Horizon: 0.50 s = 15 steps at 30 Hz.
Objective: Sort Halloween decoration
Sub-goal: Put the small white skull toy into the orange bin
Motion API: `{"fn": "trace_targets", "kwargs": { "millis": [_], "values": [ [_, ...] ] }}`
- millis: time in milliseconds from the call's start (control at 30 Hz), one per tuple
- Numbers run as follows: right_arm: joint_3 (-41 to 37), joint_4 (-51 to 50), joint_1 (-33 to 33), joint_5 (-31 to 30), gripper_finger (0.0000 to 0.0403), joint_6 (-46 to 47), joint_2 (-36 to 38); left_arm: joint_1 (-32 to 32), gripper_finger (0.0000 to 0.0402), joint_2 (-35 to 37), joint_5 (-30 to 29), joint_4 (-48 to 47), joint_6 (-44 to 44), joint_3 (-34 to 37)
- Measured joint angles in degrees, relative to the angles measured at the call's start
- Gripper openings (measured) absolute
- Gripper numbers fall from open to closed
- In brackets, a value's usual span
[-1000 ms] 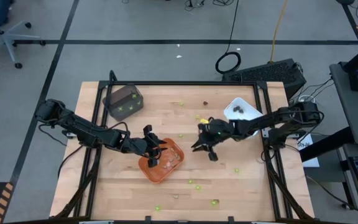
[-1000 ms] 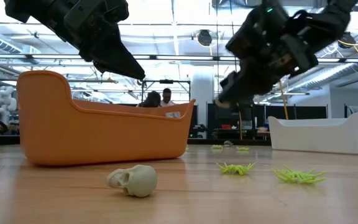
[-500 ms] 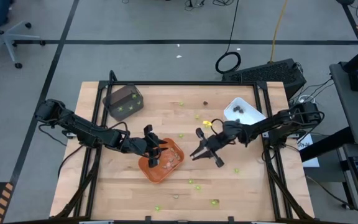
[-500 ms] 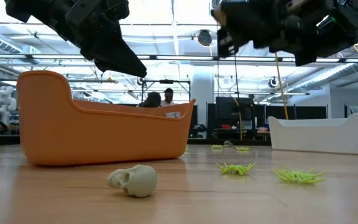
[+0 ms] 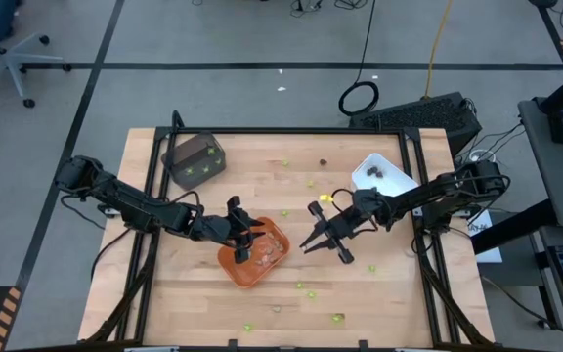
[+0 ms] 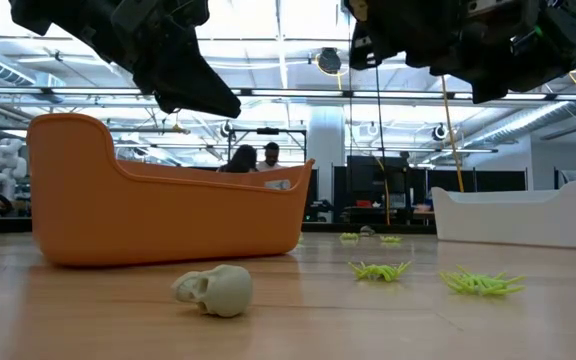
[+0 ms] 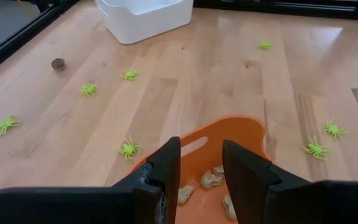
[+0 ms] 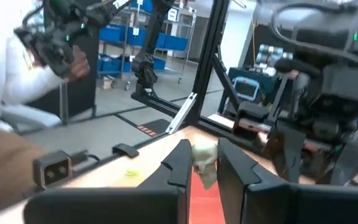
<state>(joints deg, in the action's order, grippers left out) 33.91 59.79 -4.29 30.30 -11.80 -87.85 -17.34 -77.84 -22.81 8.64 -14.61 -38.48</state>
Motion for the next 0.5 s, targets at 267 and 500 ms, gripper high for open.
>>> {"fn": "trace_targets", "kwargs": {
  "millis": [267, 500],
  "values": [
    [0.00, -0.02, 0.02, -0.04, 0.0029, -13.34, 0.00, 0.00, 0.0118, 0.00, 0.00, -0.02, 0.00, 0.00],
    [0.04, -0.04, 0.02, -0.11, 0.0029, -25.16, 0.00, 0.00, 0.0118, 0.00, 0.00, -0.02, 0.00, 0.00]
  ]
}}
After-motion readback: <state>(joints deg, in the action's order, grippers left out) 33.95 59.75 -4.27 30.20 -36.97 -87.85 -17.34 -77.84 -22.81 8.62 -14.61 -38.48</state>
